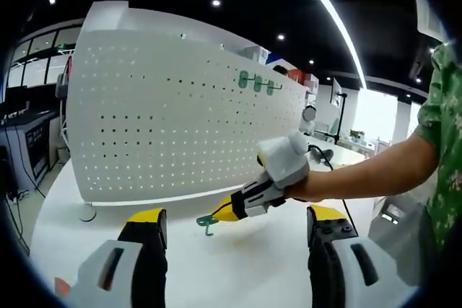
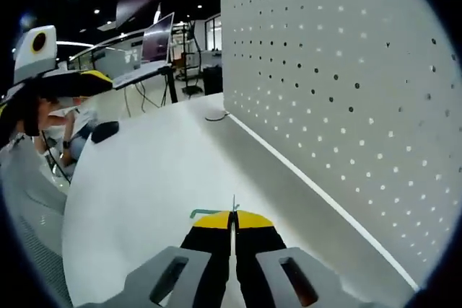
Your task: Insert the hook assembly into the mounting plate slot until the hook locks in place.
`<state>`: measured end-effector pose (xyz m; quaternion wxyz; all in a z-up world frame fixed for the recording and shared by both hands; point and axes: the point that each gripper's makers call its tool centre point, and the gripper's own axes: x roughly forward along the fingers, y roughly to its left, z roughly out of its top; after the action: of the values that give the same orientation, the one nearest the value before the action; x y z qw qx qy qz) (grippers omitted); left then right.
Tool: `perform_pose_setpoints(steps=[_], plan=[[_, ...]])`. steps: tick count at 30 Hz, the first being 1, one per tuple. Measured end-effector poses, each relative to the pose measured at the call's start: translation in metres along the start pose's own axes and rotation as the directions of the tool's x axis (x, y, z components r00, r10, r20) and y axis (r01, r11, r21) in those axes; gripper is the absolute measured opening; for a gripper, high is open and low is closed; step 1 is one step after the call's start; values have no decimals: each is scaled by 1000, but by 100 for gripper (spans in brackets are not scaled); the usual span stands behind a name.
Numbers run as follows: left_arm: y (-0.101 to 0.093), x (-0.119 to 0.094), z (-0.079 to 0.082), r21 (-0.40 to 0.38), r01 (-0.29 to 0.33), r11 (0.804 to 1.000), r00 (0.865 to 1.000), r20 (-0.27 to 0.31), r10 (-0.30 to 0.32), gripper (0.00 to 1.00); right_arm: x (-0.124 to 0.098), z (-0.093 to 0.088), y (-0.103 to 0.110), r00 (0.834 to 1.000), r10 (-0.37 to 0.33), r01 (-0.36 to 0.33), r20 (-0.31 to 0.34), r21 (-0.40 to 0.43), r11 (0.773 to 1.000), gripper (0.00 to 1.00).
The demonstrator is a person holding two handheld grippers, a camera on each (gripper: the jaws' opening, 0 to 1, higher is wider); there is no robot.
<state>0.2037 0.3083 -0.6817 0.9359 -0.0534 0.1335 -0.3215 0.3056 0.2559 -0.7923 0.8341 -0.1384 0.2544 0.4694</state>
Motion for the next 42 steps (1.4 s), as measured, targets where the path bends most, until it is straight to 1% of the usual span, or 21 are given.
perform_pose_setpoints(steps=[6, 15, 23, 29, 35, 42], plan=[[-4, -3, 12, 20, 6, 1000, 1000, 25, -7, 81, -17, 15, 0, 999, 1, -2, 40, 44, 999, 0], [-12, -8, 27, 48, 23, 999, 998, 53, -25, 81, -46, 40, 7, 996, -5, 0, 88, 56, 998, 0], [-22, -11, 39, 78, 41, 996, 996, 71, -47, 80, -72, 56, 14, 993, -15, 11, 114, 33, 999, 0], [-28, -14, 48, 101, 53, 993, 994, 87, -62, 79, -91, 69, 16, 988, -20, 11, 151, 61, 998, 0], [-35, -17, 58, 133, 60, 989, 992, 103, -74, 78, -110, 84, 23, 982, -13, -6, 187, 98, 995, 0], [-43, -20, 68, 170, 67, 983, 990, 113, -87, 78, -129, 101, 32, 973, 18, -56, 230, 160, 986, 0]])
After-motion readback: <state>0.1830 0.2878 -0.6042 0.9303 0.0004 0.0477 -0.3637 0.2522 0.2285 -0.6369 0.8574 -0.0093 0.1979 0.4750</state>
